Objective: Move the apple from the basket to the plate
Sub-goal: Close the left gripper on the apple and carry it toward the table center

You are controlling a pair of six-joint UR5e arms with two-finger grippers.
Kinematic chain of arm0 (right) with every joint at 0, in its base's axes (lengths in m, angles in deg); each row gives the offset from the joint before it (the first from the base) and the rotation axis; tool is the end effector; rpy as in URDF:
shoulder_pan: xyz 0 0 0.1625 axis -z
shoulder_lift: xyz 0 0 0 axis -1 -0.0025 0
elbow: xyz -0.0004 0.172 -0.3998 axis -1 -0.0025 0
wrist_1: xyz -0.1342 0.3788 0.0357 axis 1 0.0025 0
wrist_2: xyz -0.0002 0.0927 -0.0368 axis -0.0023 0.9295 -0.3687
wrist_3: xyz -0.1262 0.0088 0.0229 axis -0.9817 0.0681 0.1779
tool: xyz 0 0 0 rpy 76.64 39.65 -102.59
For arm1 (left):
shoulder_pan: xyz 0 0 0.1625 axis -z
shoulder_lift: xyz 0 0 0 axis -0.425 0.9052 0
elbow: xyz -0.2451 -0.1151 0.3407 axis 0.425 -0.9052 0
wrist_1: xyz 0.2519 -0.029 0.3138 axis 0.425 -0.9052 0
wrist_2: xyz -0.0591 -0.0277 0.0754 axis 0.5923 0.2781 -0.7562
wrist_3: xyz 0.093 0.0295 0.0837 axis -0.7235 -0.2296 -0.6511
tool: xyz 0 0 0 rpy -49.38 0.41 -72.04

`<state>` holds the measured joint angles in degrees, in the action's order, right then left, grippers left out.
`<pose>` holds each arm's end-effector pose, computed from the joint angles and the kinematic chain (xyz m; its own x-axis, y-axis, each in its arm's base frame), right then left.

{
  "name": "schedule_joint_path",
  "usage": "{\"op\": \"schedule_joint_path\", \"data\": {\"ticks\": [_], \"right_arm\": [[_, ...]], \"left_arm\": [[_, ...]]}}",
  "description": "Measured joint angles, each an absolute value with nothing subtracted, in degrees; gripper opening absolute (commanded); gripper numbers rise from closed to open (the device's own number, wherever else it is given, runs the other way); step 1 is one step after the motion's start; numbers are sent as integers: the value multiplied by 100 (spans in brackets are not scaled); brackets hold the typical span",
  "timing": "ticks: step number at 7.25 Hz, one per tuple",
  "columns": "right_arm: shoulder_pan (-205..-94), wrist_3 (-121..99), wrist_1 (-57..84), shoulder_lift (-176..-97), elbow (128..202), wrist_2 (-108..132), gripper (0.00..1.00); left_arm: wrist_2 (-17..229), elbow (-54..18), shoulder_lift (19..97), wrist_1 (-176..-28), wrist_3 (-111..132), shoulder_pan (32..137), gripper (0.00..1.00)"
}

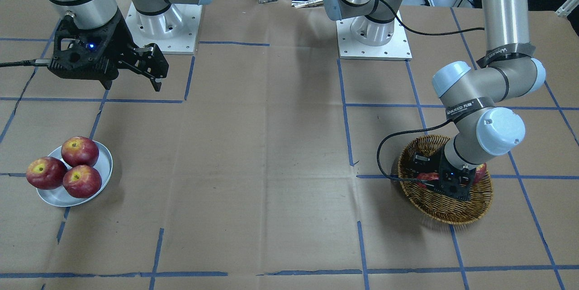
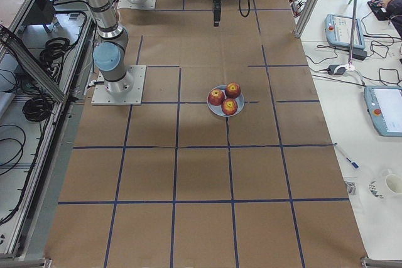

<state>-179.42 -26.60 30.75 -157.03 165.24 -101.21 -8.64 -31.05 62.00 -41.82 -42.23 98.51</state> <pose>0.1292 -0.4808 0.4519 -0.9997 0.0246 0.0028 0.0246 0.9996 -0.0158 0.0407 -0.5787 0.1944 -0.9317 0.3632 0.0026 0.3621 0.9281 0.0864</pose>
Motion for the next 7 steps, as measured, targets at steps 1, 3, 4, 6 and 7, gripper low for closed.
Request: {"op": "schedule_joint_path", "data": {"ticks": [1,3,4,6,7], "right_arm": [[-17941,-2660,3073,-15705,16522,-10121,100],[-17939,-2660,3070,-15702,16524,-10117,100],[-17941,-2660,3070,-15699,16525,-10117,100],[-17942,-2660,3070,-15701,16526,-10111,100],[-17942,-2660,3070,-15701,16526,-10112,100]], "left_arm": [[-841,-3013,5992,-4320,-4080,10102,35],[-798,-2724,5646,-4625,-2606,11274,34],[-787,-2459,5727,-4728,-1578,11983,34],[-769,-1841,6339,-4840,-8,13184,34],[-762,-1619,6681,-4844,298,13534,34]]}}
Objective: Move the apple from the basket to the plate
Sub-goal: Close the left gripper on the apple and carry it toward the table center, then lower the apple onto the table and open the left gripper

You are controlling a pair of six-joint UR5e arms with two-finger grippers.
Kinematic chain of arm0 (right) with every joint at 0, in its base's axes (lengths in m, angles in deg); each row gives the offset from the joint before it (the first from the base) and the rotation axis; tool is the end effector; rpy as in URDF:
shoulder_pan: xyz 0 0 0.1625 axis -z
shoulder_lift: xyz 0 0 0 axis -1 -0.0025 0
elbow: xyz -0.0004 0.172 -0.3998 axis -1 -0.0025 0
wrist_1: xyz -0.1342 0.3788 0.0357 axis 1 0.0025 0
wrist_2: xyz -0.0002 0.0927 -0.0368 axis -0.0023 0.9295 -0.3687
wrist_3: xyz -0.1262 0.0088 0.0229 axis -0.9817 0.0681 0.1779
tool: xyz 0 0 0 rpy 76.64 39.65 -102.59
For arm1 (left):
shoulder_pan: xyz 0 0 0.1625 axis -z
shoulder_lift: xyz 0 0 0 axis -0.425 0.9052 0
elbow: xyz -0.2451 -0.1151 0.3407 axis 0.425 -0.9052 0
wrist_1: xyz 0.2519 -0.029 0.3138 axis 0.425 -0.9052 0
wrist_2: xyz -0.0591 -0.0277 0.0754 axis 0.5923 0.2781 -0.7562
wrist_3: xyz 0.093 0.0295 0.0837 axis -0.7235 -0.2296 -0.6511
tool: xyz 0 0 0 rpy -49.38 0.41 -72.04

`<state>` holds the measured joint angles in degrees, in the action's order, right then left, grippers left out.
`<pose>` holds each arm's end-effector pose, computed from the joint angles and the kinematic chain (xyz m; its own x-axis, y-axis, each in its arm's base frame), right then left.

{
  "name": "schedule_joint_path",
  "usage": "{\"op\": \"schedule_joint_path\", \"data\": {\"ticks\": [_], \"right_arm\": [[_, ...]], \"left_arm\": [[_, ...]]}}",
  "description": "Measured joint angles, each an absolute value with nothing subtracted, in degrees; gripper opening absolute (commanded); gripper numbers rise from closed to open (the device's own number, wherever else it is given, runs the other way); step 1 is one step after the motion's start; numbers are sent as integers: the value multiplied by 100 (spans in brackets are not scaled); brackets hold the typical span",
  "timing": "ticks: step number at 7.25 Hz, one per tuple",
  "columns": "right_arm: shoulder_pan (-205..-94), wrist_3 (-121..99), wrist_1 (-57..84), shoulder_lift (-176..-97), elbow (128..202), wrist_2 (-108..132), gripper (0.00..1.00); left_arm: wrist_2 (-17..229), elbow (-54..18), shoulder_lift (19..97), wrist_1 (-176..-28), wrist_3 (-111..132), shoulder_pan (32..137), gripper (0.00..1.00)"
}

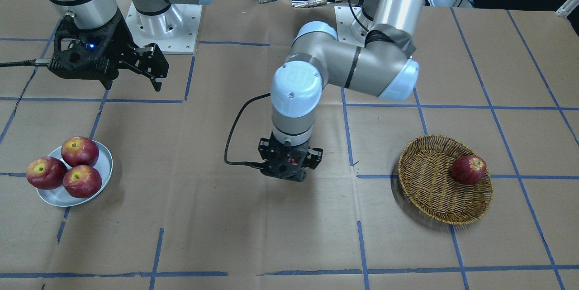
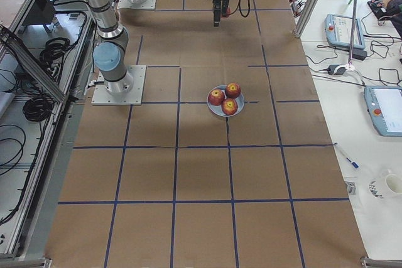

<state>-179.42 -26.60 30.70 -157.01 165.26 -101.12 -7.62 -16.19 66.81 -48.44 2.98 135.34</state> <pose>0.1294 -0.4807 0.4515 -0.9997 0.0246 0.0012 0.0246 0.9996 -0.0142 -0.3429 -0.5587 0.2403 -0.9744 0.2221 -0.0342 0.2220 0.9750 0.0057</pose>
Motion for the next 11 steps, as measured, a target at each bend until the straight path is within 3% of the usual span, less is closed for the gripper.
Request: {"op": "schedule_joint_path", "data": {"ticks": [3,4,5,7,11], "right_arm": [[-17942,-2660,3070,-15706,16526,-10114,100],[-17942,-2660,3070,-15705,16526,-10113,100],[-17942,-2660,3070,-15704,16525,-10110,100],[-17942,-2660,3070,-15701,16526,-10113,100],[-17939,-2660,3070,-15698,16526,-10108,100]], "left_arm": [[-587,-1473,7158,-4768,471,13791,36],[-584,-1464,7244,-4722,462,13797,43],[-588,-1449,7318,-4676,470,13798,53],[-608,-1441,7413,-4624,474,13800,99],[-619,-1425,7213,-4691,480,13781,99]]}}
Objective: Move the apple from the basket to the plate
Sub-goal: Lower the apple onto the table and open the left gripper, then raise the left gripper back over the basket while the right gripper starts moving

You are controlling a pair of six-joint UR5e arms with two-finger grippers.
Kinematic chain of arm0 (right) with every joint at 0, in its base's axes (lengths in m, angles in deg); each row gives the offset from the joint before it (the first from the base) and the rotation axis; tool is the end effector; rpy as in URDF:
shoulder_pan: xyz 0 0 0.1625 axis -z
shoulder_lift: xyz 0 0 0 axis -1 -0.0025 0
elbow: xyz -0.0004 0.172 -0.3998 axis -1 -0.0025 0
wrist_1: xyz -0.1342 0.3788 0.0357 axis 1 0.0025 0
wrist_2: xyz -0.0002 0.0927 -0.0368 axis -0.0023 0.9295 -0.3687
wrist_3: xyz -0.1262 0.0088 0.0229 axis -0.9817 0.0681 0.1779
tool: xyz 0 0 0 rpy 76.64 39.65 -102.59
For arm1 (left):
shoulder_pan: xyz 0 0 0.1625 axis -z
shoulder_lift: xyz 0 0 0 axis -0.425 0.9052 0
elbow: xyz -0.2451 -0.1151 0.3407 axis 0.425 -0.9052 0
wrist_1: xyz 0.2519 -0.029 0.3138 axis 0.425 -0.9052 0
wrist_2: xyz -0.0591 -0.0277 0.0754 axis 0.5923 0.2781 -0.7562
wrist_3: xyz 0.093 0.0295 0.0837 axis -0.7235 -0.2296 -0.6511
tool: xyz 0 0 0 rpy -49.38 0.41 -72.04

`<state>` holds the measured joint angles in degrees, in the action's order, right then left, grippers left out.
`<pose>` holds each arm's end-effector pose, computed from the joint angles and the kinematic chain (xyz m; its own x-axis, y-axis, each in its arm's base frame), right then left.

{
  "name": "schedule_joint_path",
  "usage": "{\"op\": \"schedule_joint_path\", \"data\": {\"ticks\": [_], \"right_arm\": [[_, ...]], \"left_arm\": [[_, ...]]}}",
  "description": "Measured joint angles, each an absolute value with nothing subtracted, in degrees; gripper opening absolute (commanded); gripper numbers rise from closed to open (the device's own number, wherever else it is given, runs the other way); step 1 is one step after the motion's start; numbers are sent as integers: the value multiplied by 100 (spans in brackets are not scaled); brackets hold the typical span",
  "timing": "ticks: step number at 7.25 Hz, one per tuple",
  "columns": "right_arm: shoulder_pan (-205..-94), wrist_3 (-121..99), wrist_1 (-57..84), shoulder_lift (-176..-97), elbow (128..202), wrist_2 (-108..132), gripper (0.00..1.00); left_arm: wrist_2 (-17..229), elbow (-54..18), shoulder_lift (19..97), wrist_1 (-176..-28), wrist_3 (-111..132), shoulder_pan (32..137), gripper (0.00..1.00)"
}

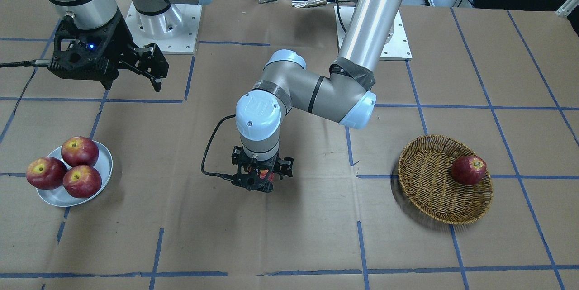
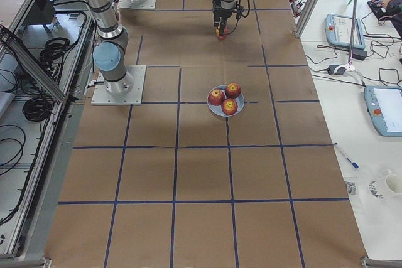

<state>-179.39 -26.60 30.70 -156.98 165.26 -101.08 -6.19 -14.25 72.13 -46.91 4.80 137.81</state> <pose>0.1292 -0.4809 0.4512 -0.9997 0.0251 0.0005 0.0251 0.9996 -0.0137 -0.3771 -0.5601 0.1967 -0.9723 0.2334 -0.0149 0.2327 0.9717 0.0405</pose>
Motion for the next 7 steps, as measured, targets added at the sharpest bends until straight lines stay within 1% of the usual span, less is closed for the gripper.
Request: {"op": "schedule_joint_path", "data": {"ticks": [1,3,5,6,7], "right_arm": [[-17940,-2660,3070,-15698,16526,-10107,100],[-17941,-2660,3073,-15696,16525,-10110,100],[-17942,-2658,3092,-15689,16524,-10119,100],[-17942,-2654,3114,-15685,16521,-10132,100],[-17948,-2629,3130,-15687,16508,-10139,100]], "left_arm": [[-625,-1396,6947,-4908,461,13744,99],[-637,-1193,6006,-6157,79,13299,99],[-640,-997,4809,-7670,-845,12393,99],[-636,-976,4330,-8324,-1028,11923,99],[-634,-958,4041,-8719,-1104,11522,99]]}}
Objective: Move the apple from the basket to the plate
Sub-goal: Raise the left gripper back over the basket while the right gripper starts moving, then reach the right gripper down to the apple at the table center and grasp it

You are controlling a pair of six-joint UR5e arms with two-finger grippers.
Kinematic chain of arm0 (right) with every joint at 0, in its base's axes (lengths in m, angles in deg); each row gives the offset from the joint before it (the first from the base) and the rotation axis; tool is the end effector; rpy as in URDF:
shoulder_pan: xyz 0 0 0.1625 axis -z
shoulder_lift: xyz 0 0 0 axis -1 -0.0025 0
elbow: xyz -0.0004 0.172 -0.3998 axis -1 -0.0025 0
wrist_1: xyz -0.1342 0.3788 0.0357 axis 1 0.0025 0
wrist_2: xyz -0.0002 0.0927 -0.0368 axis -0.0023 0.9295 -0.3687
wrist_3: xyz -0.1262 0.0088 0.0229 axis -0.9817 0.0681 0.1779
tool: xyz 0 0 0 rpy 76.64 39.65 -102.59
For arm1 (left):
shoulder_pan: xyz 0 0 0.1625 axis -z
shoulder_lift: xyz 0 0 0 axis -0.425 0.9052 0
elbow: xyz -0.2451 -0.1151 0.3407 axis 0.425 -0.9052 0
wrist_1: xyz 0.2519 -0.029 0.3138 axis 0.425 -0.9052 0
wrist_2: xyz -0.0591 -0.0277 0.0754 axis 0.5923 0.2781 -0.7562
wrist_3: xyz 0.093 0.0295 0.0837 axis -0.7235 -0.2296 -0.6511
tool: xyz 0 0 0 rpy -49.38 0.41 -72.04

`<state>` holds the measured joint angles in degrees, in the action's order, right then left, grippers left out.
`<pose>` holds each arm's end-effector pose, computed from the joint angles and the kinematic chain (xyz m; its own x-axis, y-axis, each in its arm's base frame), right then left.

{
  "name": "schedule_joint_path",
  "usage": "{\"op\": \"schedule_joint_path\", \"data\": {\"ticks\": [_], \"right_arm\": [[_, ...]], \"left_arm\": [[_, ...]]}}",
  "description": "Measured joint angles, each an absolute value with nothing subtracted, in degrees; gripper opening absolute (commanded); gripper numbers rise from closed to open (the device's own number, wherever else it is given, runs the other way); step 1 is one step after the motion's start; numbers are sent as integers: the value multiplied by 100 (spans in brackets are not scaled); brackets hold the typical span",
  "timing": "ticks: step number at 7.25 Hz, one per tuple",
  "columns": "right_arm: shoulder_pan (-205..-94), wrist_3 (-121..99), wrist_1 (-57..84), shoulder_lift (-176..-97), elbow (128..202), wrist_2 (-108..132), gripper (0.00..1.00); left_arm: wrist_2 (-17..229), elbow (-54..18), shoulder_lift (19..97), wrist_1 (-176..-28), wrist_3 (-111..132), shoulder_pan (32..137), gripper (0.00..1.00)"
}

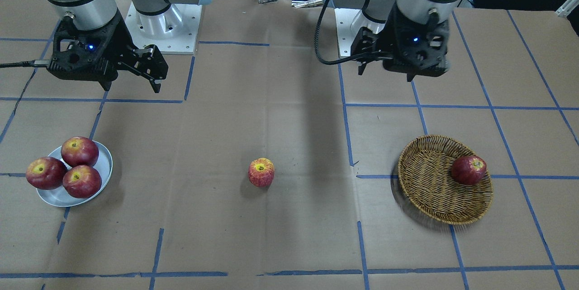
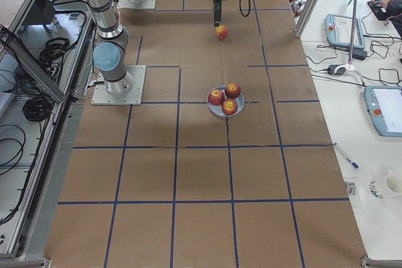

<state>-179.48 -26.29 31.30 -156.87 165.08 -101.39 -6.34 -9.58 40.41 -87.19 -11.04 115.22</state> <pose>0.1293 -0.4831 0.4529 -0.9996 0.0291 0.0056 0.0289 0.9993 -0.0255 -0.1325 -0.4785 0.4953 -0.9931 0.1175 0.0020 0.1170 0.9870 0.1105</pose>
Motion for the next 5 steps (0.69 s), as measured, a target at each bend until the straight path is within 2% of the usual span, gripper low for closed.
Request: {"op": "schedule_joint_path", "data": {"ticks": [3,5], "right_arm": [[-18204,-2322,3202,-15598,16428,-10054,100],[-18892,-1590,3576,-15200,16287,-10053,100]], "left_arm": [[-635,-947,3817,-8962,-1130,11242,99],[-647,-946,3776,-8973,-1133,11360,99]]}}
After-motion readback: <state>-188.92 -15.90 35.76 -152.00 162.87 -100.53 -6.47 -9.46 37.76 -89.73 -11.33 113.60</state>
